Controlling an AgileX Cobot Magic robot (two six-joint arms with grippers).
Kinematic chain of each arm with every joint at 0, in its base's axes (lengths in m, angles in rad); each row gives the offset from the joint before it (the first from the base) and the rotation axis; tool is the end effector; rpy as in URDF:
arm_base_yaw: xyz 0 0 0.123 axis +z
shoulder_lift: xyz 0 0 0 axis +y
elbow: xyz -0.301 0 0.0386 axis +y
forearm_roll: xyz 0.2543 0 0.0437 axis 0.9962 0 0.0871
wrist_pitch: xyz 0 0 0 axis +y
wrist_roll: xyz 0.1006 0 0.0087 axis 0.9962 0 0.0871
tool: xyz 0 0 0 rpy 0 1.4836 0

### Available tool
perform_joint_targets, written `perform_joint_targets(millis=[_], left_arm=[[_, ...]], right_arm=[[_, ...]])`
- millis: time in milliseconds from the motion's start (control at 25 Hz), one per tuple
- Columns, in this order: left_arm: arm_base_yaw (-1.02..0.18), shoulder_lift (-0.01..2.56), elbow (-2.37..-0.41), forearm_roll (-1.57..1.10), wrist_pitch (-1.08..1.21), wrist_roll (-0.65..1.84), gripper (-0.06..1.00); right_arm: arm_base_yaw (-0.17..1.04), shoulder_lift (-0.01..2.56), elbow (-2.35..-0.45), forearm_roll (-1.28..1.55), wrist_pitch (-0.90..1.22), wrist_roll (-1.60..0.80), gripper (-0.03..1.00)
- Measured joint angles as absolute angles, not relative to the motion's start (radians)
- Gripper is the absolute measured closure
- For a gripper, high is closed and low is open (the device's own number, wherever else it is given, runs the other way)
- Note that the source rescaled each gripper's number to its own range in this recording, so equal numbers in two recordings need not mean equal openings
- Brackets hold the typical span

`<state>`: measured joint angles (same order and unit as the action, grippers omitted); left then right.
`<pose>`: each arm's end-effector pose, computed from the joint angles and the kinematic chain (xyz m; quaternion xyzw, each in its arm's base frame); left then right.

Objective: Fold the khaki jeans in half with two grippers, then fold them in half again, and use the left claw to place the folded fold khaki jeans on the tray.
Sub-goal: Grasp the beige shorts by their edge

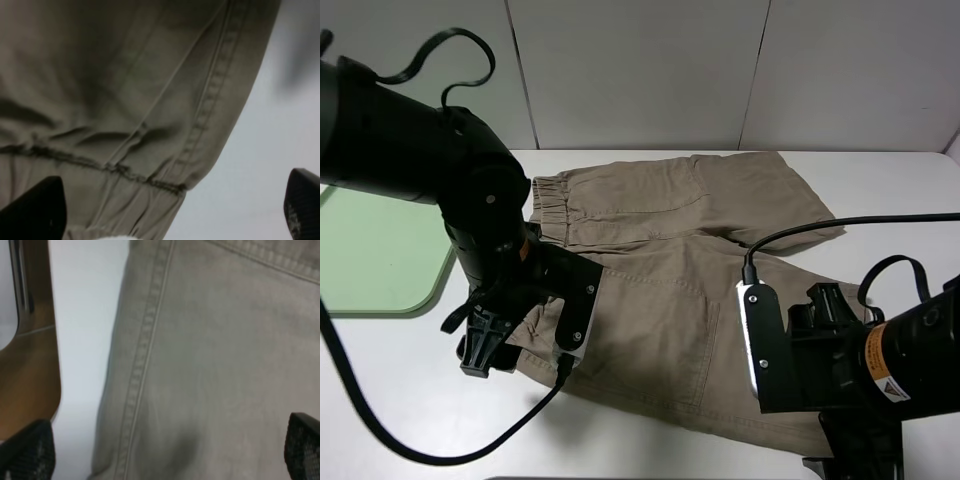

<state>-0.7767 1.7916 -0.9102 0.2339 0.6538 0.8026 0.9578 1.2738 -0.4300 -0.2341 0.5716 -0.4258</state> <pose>0.2329 -0.2089 0.1408 0.7660 0.6354 0.0773 0.0599 0.1115 0.1364 0.1642 -0.6981 0.7019 -0.0404 0.1356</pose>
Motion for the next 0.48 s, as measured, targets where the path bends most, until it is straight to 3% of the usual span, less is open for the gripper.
perform_joint_targets(millis=[480], left_arm=[[-0.719,1.919,-0.911,0.266,0.610,0.849,0.10]], right_arm=[[0.908,1.474,-0.430,-0.240,0.481,-0.426,-0.03]])
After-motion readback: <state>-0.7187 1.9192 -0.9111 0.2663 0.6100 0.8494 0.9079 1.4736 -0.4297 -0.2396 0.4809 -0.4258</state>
